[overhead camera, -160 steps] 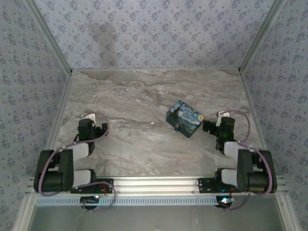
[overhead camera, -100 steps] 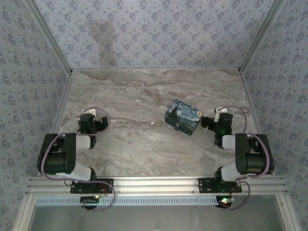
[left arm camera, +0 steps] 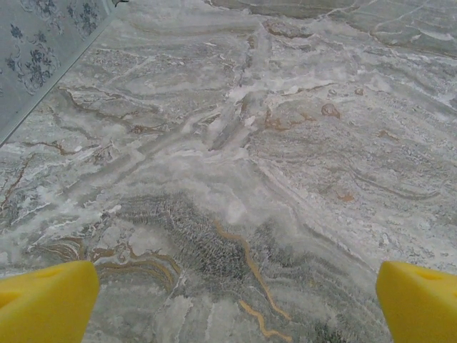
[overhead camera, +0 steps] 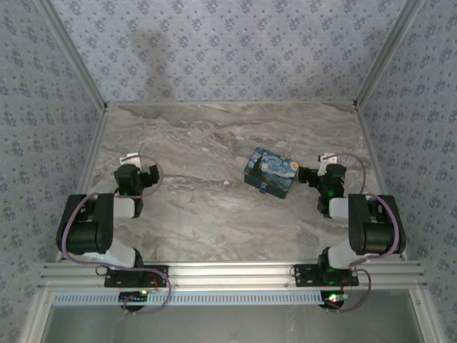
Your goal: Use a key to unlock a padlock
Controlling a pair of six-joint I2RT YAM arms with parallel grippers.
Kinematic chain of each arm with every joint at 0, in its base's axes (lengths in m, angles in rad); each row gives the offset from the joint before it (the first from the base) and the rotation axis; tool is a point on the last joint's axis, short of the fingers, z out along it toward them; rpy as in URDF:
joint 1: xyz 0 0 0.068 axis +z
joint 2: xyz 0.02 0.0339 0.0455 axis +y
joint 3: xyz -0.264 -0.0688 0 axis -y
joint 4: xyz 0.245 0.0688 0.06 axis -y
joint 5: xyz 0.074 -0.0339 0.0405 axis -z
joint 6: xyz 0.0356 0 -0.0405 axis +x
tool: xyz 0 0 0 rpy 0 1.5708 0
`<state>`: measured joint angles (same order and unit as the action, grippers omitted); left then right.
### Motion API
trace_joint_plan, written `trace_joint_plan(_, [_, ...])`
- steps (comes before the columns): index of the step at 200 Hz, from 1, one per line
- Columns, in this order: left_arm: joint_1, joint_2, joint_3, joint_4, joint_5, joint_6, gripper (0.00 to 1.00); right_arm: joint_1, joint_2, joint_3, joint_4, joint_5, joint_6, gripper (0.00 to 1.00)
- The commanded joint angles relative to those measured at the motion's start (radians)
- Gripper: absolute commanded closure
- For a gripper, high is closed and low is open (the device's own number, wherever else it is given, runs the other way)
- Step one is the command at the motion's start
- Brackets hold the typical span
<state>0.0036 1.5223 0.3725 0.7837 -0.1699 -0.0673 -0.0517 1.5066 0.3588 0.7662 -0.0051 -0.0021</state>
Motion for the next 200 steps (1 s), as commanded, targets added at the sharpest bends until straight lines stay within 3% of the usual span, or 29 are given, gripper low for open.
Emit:
trace_joint_plan(1, [-0.011,0.012,0.029,0.055,-0.011,0.018,0.0,0.004,0.017,0.03,0.047,-0.02,-0.022,0.0])
trace_joint_plan(32, [-0.011,-0.03,0.037,0.011,-0.03,0.01,0.0,-0.003,-0.049,0.087,-0.108,0.025,0.007,0.0])
trace_joint_plan(62, [0.011,-0.14,0.147,-0.295,-0.012,-0.034,0.0,-0.021,-0.156,0.162,-0.311,0.037,0.045,0.0])
trace_joint_plan(89, [0.048,-0.254,0.194,-0.435,0.073,-0.161,0.0,-0.033,-0.3,0.171,-0.39,0.047,0.138,0.0])
trace_joint_plan(110, [0.094,-0.333,0.244,-0.551,0.201,-0.36,0.0,-0.048,-0.396,0.236,-0.581,0.103,0.324,0.0])
trace_joint_plan(125, [0.11,-0.348,0.298,-0.634,0.295,-0.458,0.0,-0.069,-0.44,0.312,-0.825,0.14,0.589,0.0])
trace_joint_plan(161, [0.085,-0.34,0.377,-0.706,0.534,-0.538,0.02,-0.152,-0.455,0.318,-0.835,-0.174,0.66,0.0])
trace_joint_plan(200, [-0.074,-0.356,0.41,-0.774,0.548,-0.515,0.04,-0.147,-0.409,0.346,-0.917,-0.373,0.651,0.01])
